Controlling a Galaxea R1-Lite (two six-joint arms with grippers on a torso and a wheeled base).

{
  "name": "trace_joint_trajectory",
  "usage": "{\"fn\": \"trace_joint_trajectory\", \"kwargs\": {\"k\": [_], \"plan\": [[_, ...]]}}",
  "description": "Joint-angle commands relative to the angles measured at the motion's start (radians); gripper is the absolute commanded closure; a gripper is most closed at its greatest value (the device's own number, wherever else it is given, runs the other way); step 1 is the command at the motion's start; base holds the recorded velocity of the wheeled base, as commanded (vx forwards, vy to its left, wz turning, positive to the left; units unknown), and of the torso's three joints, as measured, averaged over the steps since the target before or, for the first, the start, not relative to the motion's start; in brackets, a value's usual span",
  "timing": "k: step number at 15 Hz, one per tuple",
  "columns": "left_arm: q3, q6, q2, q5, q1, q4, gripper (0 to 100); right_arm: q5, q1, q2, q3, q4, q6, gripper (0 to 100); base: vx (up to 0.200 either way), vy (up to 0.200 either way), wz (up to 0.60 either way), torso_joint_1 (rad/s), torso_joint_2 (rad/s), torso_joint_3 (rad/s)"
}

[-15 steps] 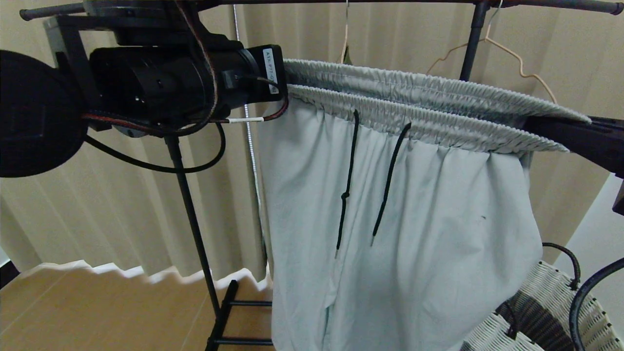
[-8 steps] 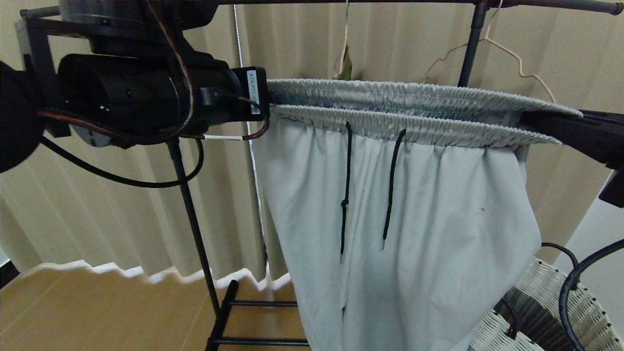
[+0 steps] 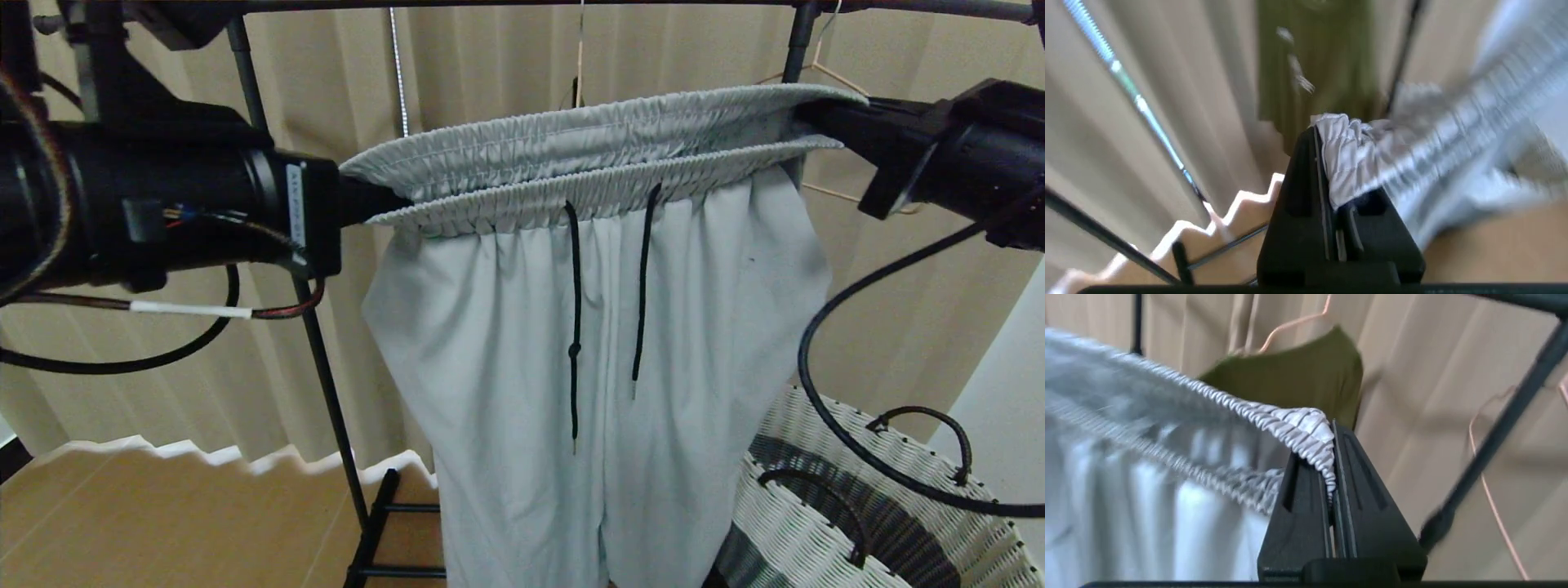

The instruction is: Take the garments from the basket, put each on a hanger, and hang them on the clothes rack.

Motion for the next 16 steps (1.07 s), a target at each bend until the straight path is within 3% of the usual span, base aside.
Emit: {"fn": "trace_joint_trajectory", "kwargs": {"k": [1, 5, 10, 13, 14, 16], "plan": [[0.064, 0.030, -0.101, -0.025, -0.001, 0.001, 100, 0.001, -0.001, 0.110, -0.050, -0.044, 0.001, 100, 0.000, 0.000, 0.00, 0.000, 0.00, 0.000], [0.098, 0.036, -0.155, -0.087, -0.064, 0.000, 100, 0.001, -0.001, 0.153, -0.052, -0.110, 0.002, 100, 0.000, 0.000, 0.00, 0.000, 0.00, 0.000], [0.084, 0.035, -0.095, -0.075, -0.052, -0.026, 100, -0.008, -0.001, 0.083, -0.023, -0.090, 0.001, 100, 0.000, 0.000, 0.00, 0.000, 0.00, 0.000], [0.064, 0.036, -0.051, -0.006, -0.015, -0.075, 100, -0.008, -0.010, 0.043, -0.010, -0.067, 0.001, 100, 0.000, 0.000, 0.00, 0.000, 0.00, 0.000], [0.010, 0.030, 0.026, 0.120, -0.013, -0.149, 100, -0.007, -0.024, -0.040, -0.010, 0.036, 0.001, 100, 0.000, 0.000, 0.00, 0.000, 0.00, 0.000], [-0.004, 0.019, 0.080, 0.181, -0.015, -0.226, 100, -0.004, -0.024, -0.089, 0.029, 0.083, 0.002, 100, 0.000, 0.000, 0.00, 0.000, 0.00, 0.000]]}}
